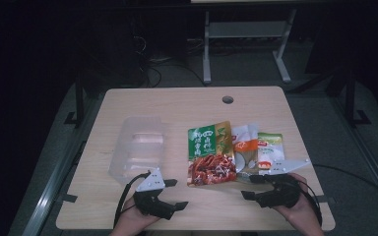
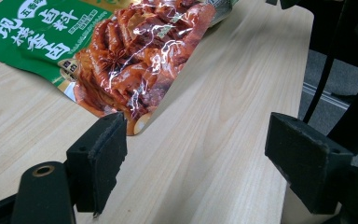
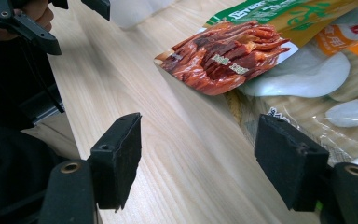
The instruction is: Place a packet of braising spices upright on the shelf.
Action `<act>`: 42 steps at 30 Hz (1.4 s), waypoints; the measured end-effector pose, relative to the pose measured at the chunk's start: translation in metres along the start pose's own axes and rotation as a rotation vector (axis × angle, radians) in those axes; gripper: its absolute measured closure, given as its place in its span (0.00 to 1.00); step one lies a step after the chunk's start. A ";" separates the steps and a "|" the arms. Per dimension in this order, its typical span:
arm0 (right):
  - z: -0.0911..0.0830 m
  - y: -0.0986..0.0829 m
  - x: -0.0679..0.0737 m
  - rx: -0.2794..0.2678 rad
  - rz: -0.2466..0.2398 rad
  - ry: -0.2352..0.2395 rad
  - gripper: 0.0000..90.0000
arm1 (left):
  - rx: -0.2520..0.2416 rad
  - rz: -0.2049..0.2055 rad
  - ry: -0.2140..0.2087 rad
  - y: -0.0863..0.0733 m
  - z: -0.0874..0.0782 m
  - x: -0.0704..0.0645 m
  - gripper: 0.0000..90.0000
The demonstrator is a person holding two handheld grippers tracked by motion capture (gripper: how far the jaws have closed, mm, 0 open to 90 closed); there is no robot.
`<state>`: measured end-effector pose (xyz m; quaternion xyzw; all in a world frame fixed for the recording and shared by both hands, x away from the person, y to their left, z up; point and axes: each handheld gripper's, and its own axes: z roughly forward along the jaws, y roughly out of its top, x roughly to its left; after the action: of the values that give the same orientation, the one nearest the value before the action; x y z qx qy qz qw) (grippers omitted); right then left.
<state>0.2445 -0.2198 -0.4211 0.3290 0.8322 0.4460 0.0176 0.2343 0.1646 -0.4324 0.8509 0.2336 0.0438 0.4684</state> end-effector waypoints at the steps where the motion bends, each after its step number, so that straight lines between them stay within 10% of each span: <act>1: 0.000 0.000 0.000 -0.002 0.001 0.002 0.35 | 0.002 0.001 0.001 0.000 0.000 0.000 0.23; 23: 0.002 0.010 0.001 -0.026 0.004 0.010 0.35 | -0.002 -0.008 0.004 0.000 0.002 -0.002 0.23; 42: 0.024 0.090 -0.039 0.052 0.094 -0.032 0.31 | -0.001 0.012 -0.001 0.002 0.006 -0.003 0.23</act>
<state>0.3302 -0.1898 -0.3779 0.3752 0.8267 0.4193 0.0015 0.2346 0.1579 -0.4336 0.8522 0.2281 0.0465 0.4687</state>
